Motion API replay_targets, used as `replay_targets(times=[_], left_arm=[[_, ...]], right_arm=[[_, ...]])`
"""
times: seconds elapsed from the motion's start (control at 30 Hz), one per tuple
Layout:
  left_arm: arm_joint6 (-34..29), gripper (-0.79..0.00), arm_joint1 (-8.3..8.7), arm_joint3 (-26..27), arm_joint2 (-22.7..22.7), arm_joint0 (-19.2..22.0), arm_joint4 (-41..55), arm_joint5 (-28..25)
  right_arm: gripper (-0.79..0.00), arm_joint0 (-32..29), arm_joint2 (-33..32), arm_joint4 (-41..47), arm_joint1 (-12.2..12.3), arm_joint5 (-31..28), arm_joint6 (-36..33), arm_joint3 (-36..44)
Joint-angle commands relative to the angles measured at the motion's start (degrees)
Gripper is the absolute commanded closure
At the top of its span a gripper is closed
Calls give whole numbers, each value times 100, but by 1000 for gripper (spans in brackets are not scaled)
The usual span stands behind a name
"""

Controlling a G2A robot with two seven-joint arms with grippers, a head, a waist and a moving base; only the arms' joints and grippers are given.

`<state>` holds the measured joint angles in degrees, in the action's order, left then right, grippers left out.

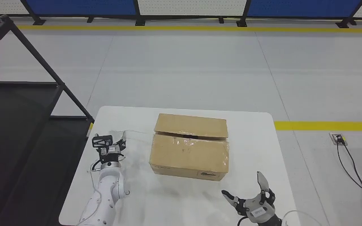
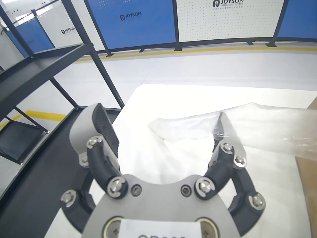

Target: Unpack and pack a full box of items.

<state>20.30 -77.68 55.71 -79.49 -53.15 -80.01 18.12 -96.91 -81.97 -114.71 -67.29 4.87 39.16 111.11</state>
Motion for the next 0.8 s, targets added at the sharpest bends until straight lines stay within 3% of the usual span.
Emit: replay_targets(times=[0.0,0.33,0.47,0.77], left_arm=[[-53,-785,-5,-7,-28,7,14,100],[-288,-785,-12,107,-250,-2,254,303],[-291,-785,-35,370,-211,-153,426,42],[-291,-785,-35,370,-211,-153,426,42]], right_arm=[[-785,-11,-7,2,1,7,18,-11],[-785,-42,-20,45,2,39,95,-65],[-785,-58,-20,42,2,53,114,-73],[-785,-68,-27,33,4,40,124,-73]])
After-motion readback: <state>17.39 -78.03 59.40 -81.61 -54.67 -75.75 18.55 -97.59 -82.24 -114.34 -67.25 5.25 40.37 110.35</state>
